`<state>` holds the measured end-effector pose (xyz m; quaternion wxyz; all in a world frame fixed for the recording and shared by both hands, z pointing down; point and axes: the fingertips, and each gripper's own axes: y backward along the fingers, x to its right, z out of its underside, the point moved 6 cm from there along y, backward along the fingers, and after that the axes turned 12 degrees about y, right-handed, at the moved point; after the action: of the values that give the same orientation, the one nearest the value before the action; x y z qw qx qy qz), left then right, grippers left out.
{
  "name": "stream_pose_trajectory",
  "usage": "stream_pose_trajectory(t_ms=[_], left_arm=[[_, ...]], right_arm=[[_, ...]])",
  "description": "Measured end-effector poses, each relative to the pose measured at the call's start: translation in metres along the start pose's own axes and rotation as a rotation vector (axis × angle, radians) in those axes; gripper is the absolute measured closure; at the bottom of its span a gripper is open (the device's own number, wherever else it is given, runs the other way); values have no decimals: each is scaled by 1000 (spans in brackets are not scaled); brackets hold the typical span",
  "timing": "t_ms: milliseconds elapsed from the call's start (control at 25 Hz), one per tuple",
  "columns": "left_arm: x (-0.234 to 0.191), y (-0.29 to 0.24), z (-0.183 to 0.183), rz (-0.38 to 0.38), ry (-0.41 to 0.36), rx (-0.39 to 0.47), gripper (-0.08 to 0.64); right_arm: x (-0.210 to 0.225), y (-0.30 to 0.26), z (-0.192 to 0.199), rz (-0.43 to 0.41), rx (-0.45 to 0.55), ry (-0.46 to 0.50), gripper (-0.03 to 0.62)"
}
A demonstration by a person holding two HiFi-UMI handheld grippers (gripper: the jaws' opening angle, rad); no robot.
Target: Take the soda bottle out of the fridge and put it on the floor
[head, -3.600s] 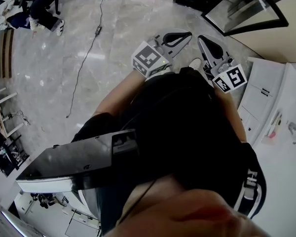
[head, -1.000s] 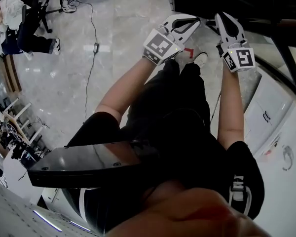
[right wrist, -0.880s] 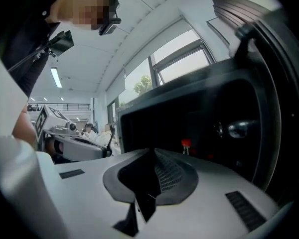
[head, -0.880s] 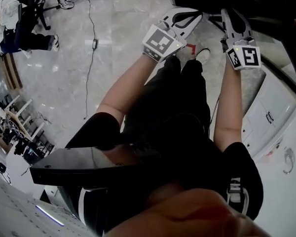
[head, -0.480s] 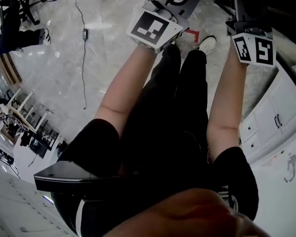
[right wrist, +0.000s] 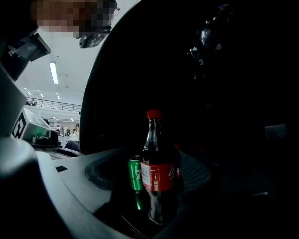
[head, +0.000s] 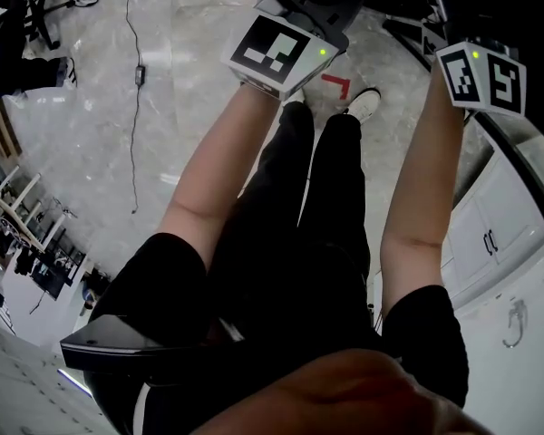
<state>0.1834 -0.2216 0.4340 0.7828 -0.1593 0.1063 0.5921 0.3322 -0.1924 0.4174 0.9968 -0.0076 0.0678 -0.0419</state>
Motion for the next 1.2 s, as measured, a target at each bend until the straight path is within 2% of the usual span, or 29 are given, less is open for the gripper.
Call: stream_pose_trajectory(t_ms=[200,440,600,760,960,1200], left_arm=[[-4,-3,-5,0,4,9,560],[-7,0,-2,6,13,6,559],[-11,2,-1,-4,28,10,558],[-10,5,1,-2,23,10,560],[-6,18,7,-7,40,9,560],[-3,40,26,-31,53,23,560]], right_arm=[[8,-30,6,-43,-31,31,259],[8,-50,11,-70,-34,25,259],[10,-58,13,-56,-35,39,263],[11,-55,10,-58,-44,63,270],[-6,-42,8,-104,-64,96,272],[-42,-17,-8,-162,-5,81,272]])
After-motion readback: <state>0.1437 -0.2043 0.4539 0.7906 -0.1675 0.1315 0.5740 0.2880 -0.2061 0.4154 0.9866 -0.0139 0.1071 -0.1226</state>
